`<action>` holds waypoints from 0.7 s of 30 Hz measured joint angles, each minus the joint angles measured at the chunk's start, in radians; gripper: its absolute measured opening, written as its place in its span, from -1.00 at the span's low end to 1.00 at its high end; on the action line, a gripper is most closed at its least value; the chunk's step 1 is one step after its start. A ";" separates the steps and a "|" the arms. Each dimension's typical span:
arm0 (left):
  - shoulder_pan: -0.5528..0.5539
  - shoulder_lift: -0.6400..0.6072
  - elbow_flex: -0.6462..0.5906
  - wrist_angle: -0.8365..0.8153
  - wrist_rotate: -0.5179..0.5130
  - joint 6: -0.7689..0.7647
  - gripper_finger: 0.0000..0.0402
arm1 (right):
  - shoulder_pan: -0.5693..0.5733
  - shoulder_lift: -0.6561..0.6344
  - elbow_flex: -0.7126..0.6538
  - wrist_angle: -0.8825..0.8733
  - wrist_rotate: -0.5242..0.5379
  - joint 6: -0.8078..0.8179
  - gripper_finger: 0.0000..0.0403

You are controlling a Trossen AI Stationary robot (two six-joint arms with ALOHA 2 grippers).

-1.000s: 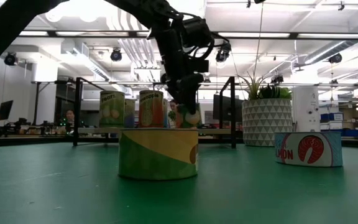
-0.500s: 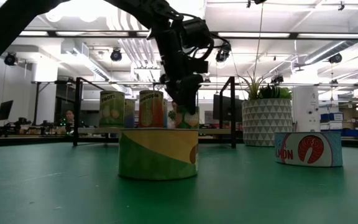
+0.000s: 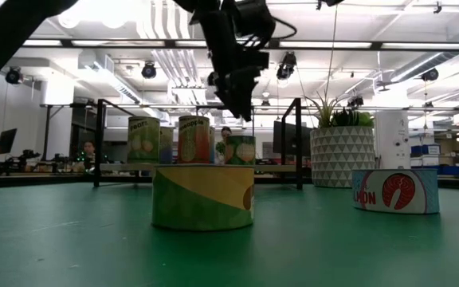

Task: Pick and place cans onto a shelf
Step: Put the canned peach on the shelf

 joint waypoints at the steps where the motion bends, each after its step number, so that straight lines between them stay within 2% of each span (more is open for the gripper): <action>1: -0.006 0.000 0.005 0.001 -0.002 0.003 0.60 | 0.000 0.000 0.000 -0.004 0.000 0.000 0.70; 3: -0.024 0.000 0.009 0.000 -0.014 0.005 0.54 | 0.000 0.000 0.000 -0.019 0.000 0.007 0.70; 6: -0.066 -0.008 -0.013 0.007 -0.103 -0.040 0.43 | 0.000 0.000 0.000 -0.047 0.000 0.009 0.70; 12: -0.197 -0.119 -0.185 0.032 -0.308 -0.153 0.26 | 0.000 0.000 0.000 -0.065 0.000 0.035 0.69; 14: -0.247 -0.185 -0.272 0.090 -0.352 -0.170 0.22 | 0.000 0.000 0.000 -0.069 0.001 0.056 0.69; 17: -0.312 -0.289 -0.411 0.207 -0.362 -0.176 0.18 | 0.000 0.001 0.000 -0.070 0.001 0.086 0.67; 21: -0.406 -0.440 -0.601 0.458 -0.366 -0.154 0.16 | 0.000 0.024 0.000 -0.064 0.002 0.107 0.60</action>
